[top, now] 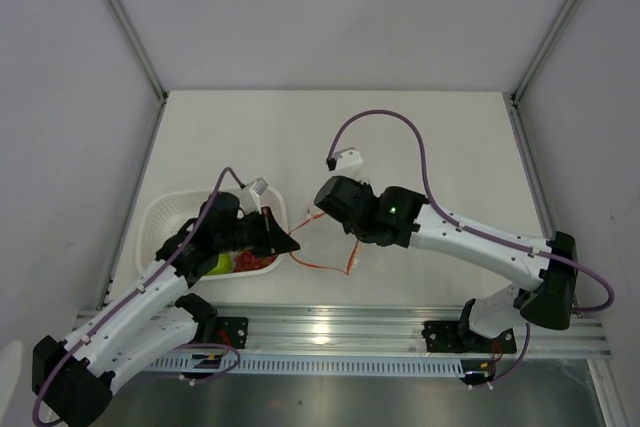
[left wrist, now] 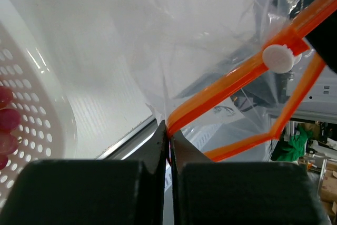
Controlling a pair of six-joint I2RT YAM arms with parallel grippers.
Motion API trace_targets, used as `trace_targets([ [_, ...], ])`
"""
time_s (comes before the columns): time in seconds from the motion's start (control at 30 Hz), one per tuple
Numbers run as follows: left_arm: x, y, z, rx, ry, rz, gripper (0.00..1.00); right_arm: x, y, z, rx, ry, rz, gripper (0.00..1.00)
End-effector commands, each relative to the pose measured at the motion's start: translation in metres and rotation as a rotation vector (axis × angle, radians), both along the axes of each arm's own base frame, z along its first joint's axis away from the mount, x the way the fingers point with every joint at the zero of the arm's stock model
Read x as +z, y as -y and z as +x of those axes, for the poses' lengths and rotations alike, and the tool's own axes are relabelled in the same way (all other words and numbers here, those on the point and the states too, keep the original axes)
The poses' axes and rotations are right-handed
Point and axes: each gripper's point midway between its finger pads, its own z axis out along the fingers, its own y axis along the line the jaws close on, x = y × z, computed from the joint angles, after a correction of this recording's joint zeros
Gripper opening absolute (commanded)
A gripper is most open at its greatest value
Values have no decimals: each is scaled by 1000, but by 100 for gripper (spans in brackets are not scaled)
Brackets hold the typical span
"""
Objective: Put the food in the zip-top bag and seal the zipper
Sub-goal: Open the zipper of the food storage bag, then pick up the fake fruit from the bin.
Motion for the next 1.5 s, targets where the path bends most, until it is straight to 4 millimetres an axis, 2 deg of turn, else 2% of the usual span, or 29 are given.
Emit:
trace_targets([
  [0.0,-8,0,-4,-39,14,14,2,26,32,7,-115,84,42,0],
  [0.07,-10,2,-5,-46,7,15,2,29,42,7,-141,90,45,0],
  [0.13,-10,4,-3,-56,1,10,2,25,43,4,-129,71,48,0],
  [0.27,-4,12,-1,-84,2,-19,4,13,27,-8,-69,10,101,0],
  [0.37,1,15,0,-99,6,-32,10,1,18,-15,-62,-20,104,0],
  [0.47,7,18,0,-115,22,-46,22,-8,11,-18,-58,-44,103,0],
  [0.57,11,17,-1,-123,47,-50,38,-14,8,-19,-51,-58,96,0],
  [0.6,12,16,-2,-123,56,-49,46,-14,8,-19,-49,-58,96,0],
  [0.73,20,10,-2,-102,110,-45,61,-17,6,-19,-45,-64,95,0],
  [0.83,28,2,-1,-64,162,-41,74,-19,8,-20,-46,-68,92,0],
  [0.87,29,-3,4,-26,180,-25,85,-20,8,-21,-47,-70,92,0],
  [1.0,35,-25,9,98,239,27,100,-22,13,-21,-60,-69,80,0],
  [1.13,27,-57,18,276,202,144,99,-21,18,-21,-67,-64,79,0],
  [1.17,17,-67,15,308,162,191,100,-20,19,-21,-68,-63,82,0],
  [1.23,11,-85,22,410,137,265,100,-20,21,-21,-71,-63,86,0],
  [1.33,-1,-98,23,472,85,333,100,-20,22,-21,-70,-60,87,0],
  [1.47,-7,-104,29,514,45,372,99,-21,20,-23,-61,-68,88,0],
])
